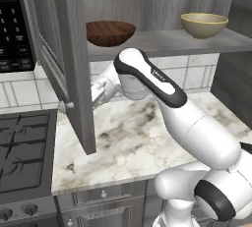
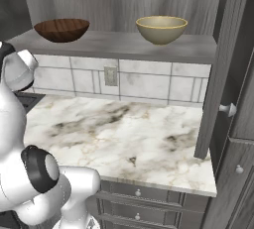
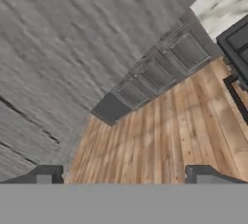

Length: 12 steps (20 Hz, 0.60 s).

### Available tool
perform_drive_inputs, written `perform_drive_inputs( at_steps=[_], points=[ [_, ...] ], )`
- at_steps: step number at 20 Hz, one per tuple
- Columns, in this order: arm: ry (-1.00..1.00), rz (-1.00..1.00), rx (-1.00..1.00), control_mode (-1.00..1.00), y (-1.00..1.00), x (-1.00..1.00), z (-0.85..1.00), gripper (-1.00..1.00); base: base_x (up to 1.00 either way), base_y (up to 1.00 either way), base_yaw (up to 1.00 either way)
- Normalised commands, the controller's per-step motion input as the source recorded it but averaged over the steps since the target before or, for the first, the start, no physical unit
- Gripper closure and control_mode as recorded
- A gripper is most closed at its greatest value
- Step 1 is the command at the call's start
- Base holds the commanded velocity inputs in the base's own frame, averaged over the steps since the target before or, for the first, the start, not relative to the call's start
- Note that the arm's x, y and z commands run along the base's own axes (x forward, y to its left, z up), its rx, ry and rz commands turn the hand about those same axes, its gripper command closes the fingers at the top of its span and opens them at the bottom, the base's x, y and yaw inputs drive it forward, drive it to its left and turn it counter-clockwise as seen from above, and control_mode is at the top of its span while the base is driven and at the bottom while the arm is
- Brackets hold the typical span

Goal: Move the bowls from the cabinet to the plates on the dining table.

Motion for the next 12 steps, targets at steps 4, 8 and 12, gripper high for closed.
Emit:
perform_drive_inputs(
  at_steps=[4,8,12],
  points=[
    [-0.22,0.0,0.0,-1.0,0.43,-0.31,-0.03,-1.0,0.0,0.0,0.0],
    [-0.27,0.0,0.0,-1.0,0.04,-0.17,0.0,-1.0,0.0,0.0,0.0],
    [-0.32,0.0,-0.04,-1.0,-0.22,-0.15,0.0,-1.0,0.0,0.0,0.0]
  ],
)
